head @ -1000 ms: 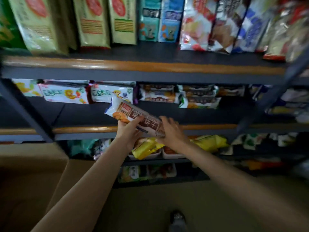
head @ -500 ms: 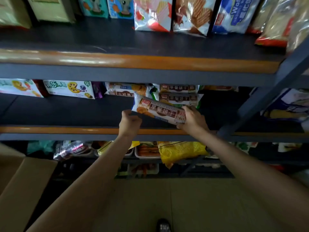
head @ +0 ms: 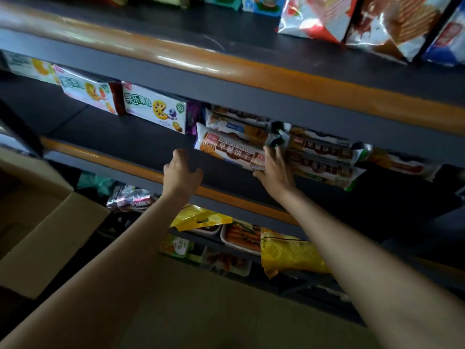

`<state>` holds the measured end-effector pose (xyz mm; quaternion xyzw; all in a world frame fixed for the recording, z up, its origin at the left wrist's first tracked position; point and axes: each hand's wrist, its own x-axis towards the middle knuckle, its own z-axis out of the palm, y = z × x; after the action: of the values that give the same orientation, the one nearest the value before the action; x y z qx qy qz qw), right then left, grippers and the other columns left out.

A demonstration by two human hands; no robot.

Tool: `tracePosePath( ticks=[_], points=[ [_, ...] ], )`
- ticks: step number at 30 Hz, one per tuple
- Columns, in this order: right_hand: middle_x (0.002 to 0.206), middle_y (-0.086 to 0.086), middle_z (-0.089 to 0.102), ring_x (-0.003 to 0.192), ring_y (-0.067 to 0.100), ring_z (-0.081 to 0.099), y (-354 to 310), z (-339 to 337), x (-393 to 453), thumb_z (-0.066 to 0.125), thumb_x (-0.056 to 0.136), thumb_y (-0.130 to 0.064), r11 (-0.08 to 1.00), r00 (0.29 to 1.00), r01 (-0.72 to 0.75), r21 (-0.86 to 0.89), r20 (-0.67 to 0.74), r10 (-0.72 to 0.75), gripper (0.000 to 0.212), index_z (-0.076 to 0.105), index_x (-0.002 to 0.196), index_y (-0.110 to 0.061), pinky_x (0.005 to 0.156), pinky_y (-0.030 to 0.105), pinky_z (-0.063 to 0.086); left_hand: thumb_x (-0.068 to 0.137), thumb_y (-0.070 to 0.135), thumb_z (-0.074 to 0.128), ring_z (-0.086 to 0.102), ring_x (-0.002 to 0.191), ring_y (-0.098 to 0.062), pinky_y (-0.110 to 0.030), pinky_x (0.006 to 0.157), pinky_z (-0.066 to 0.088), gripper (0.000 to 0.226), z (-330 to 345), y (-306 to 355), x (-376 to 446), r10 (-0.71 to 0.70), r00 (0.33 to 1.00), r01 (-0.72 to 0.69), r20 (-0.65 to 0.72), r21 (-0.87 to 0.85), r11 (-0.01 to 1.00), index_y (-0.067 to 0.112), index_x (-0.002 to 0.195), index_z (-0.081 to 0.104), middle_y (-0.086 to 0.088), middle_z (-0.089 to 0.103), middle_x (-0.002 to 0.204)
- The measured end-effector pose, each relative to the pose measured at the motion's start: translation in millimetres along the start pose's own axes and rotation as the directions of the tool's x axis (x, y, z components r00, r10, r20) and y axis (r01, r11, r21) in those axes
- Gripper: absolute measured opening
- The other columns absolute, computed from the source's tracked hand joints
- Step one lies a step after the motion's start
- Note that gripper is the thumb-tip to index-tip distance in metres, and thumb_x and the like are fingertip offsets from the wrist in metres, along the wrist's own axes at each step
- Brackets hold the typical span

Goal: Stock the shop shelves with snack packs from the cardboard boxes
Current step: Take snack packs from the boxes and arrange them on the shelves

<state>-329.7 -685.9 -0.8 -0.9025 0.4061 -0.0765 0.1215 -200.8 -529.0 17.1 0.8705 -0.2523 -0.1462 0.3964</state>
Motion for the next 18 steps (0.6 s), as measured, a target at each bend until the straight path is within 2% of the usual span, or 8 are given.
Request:
tracePosePath(
  ticks=[4,7,11,14,16,18],
  points=[
    [0.148,0.018,0.013,0.135,0.042,0.023,3,24,30,0.066,0.085,-0.025,0.999,0.999,0.045,0.003,-0.023,-0.045,0.063,0.034,0.137,-0.011,0.110,0.053,0.027,0.083,0.012,0.056,0.043,0.118,-0.042,-0.042,0.090,0.037,0.046,15,-16,19,0.132,0.991,-0.133,0.017,0.162,0.978,-0.001,0.125,0.041,-0.019,0.052,0.123],
    [0.145,0.017,0.018,0.134,0.041,0.024,7,31,45,0.066,0.085,-0.025,0.995,0.995,0.094,-0.036,-0.043,-0.095,0.061,0.035,0.134,-0.010,0.111,0.055,0.022,0.083,0.013,0.057,0.043,0.118,-0.040,-0.043,0.093,0.038,0.047,23,-24,26,0.164,0.986,-0.161,-0.007,0.156,0.975,-0.001,0.126,0.041,-0.020,0.052,0.125],
    [0.143,0.017,0.028,0.136,0.037,0.021,1,32,48,0.063,0.087,-0.032,0.961,0.993,0.044,-0.274,-0.093,-0.072,0.063,0.034,0.136,-0.007,0.115,0.050,0.011,0.085,0.014,0.056,0.040,0.120,-0.040,-0.044,0.096,0.033,0.049,25,-32,26,0.188,0.982,-0.180,-0.017,0.219,0.959,0.000,0.129,0.040,-0.020,0.049,0.129],
    [0.146,0.016,0.023,0.137,0.036,0.017,-16,26,38,0.065,0.084,-0.021,0.941,0.991,0.036,-0.337,-0.112,-0.078,0.072,0.024,0.142,-0.011,0.115,0.054,0.005,0.085,0.011,0.055,0.041,0.118,-0.039,-0.044,0.095,0.033,0.046,16,-32,22,0.168,0.984,-0.155,-0.052,0.198,0.968,0.001,0.128,0.042,-0.019,0.048,0.128],
    [0.146,0.016,0.021,0.137,0.036,0.018,-32,18,24,0.064,0.084,-0.020,0.942,0.987,0.093,-0.322,-0.095,-0.130,0.070,0.025,0.142,-0.011,0.115,0.054,0.010,0.085,0.008,0.053,0.042,0.116,-0.038,-0.044,0.094,0.034,0.042,6,-33,15,0.146,0.986,-0.133,-0.076,0.152,0.979,0.001,0.125,0.044,-0.019,0.048,0.126],
    [0.145,0.017,0.024,0.134,0.037,0.024,-55,10,5,0.063,0.084,-0.021,0.948,0.979,0.161,-0.275,-0.077,-0.188,0.062,0.033,0.137,-0.011,0.112,0.053,0.017,0.084,0.005,0.053,0.046,0.113,-0.037,-0.045,0.092,0.038,0.041,-11,-42,3,0.150,0.985,-0.142,-0.090,0.086,0.986,0.001,0.124,0.045,-0.018,0.049,0.124]
  ],
)
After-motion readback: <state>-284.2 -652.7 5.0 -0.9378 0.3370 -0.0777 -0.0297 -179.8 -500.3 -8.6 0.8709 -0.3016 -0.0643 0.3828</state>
